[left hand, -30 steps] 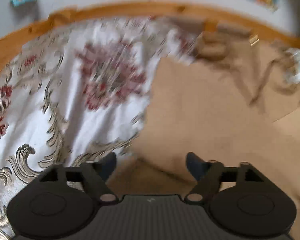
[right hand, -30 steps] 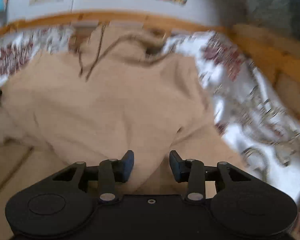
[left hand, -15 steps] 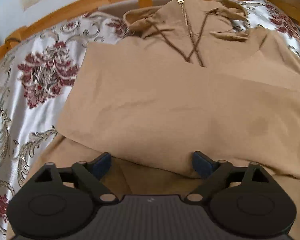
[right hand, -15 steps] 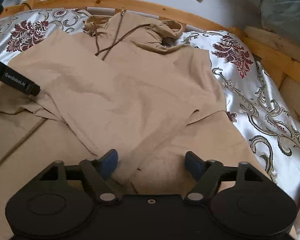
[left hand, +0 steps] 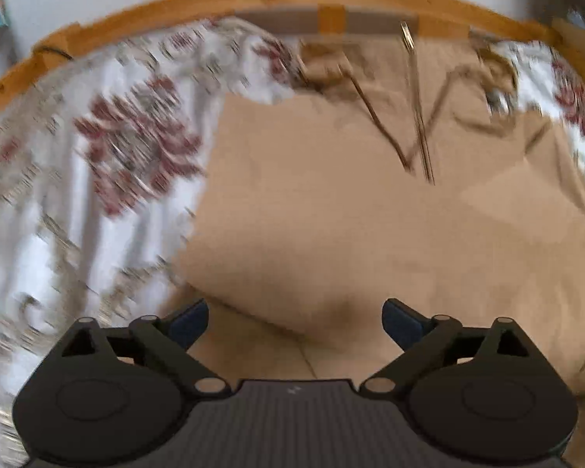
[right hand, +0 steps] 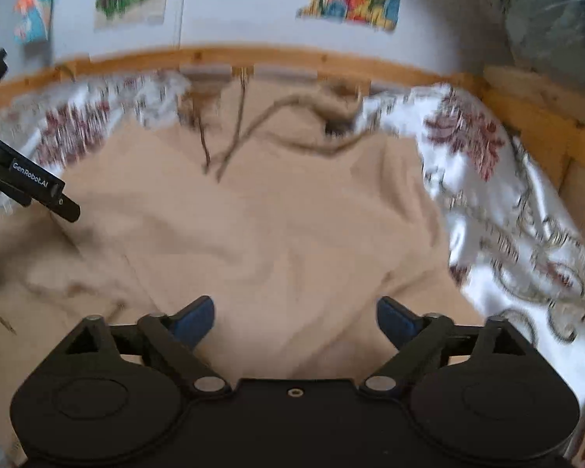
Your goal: Fold large clothes
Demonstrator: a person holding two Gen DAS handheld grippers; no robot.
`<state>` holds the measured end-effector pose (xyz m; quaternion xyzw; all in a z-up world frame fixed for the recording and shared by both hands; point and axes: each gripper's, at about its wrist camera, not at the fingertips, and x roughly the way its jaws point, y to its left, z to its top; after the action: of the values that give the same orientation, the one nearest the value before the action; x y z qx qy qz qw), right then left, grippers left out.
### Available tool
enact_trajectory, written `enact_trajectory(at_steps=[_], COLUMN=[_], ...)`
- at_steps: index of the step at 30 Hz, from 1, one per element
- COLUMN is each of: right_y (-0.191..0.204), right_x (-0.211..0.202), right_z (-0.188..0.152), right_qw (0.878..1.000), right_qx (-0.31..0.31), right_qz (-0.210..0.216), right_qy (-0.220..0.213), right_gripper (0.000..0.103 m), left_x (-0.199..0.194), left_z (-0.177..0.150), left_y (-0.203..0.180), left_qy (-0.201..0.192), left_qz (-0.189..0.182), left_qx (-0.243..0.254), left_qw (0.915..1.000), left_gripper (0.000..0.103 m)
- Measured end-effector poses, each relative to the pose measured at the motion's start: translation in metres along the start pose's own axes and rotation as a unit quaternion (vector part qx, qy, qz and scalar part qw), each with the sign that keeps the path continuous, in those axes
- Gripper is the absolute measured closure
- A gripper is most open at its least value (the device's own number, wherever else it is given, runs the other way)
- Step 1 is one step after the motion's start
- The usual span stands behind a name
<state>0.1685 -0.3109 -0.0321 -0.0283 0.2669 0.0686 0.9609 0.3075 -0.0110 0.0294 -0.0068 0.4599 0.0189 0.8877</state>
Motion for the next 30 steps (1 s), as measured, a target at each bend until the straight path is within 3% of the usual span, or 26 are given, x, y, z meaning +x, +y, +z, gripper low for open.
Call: enact_trajectory(at_steps=[6,10,15,17,20,23,25,27,30], right_y=[-0.009,-0.016,-0.034,-0.043,-0.057,-0.068,-0.076,-0.085,-0.095], right_x=[-0.016,-0.017,-0.023,-0.016,0.008,0.058,0.101,0.135,0.187], right_z=[0.017,0.023,0.027,0.031,0.048,0.094,0.136,0.17,0.21], right_qw=[0.999,0.998,0.996,0.995,0.994,0.997,0.998,0.997,0.996], right_qx=[0.016,0.023,0.027,0.025,0.053,0.051,0.051,0.066,0.084], right_qz=[-0.007,-0.017,-0.04,-0.049,-0.047,-0.008,0.009,0.022,0.004], right_qy=[-0.041,-0.055,-0.072,-0.079,-0.086,-0.064,-0.028,-0.029,-0.03], right_gripper=[0.001,0.001,0.001,0.001,0.004,0.004,0.01,0.01,0.017], left_x=[-0.061,-0.071,-0.016,0.006,0.04,0.073,0.091,0.111,0.143], left_z=[0.071,0.115,0.148,0.151,0.162,0.183,0.201,0.217,0.232], left_y=[0.035,0.037,0.03,0.035,0.043,0.035,0.026,0.016,0.004], left_qy=[0.012,-0.021,-0.063,-0.063,-0.058,-0.051,-0.078,-0.102,-0.106], left_qz=[0.042,0.055,0.031,0.031,0.002,-0.027,-0.037,-0.035,-0.014], left_qx=[-0.006,0.009,0.023,0.015,-0.006,-0.011,-0.015,-0.014,0.0], left_qw=[0.999,0.9982,0.9973,0.9974,0.9983,0.9983,0.9962,0.9941,0.9942], left_gripper=[0.001,0.001,0.001,0.001,0.001,0.001,0.001,0.001,0.004])
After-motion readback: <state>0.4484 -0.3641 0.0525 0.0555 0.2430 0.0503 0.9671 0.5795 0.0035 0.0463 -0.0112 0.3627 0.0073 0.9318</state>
